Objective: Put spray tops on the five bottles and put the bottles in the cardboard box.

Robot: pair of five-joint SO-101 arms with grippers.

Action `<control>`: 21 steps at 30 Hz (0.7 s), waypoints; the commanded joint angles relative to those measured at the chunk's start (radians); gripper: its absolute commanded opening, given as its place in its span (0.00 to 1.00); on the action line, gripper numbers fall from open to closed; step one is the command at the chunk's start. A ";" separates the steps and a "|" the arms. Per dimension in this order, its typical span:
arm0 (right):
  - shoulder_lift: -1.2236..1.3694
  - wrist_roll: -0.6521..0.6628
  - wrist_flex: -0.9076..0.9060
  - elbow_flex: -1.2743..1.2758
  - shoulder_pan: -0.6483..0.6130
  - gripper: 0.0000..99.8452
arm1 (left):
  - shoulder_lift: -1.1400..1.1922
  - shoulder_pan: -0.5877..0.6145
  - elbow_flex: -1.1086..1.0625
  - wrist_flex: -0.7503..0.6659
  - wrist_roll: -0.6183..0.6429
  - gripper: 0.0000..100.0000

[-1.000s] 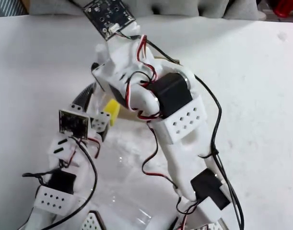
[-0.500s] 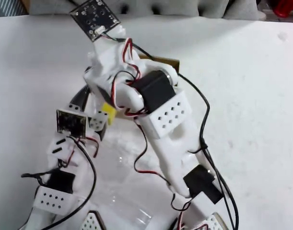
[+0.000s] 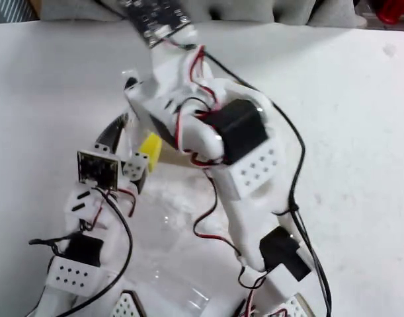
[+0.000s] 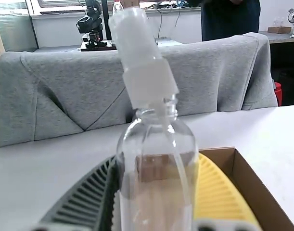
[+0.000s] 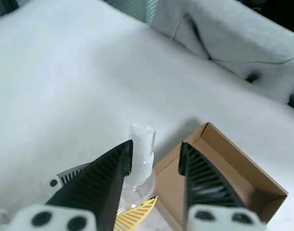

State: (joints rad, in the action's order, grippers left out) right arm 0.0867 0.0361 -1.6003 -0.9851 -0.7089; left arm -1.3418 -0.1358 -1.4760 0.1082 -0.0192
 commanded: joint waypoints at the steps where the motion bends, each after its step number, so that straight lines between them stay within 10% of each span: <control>1: -0.044 -0.035 -0.004 -0.078 0.012 0.08 | -0.031 0.005 0.012 -0.026 -0.005 0.02; 21: 0.174 -0.061 0.166 -0.080 0.059 0.01 | -0.031 0.001 0.012 -0.020 -0.005 0.02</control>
State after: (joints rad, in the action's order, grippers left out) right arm 0.2754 -0.0713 -1.4070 -1.0219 -0.6567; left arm -1.3418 -0.1358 -1.4760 0.1082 -0.0192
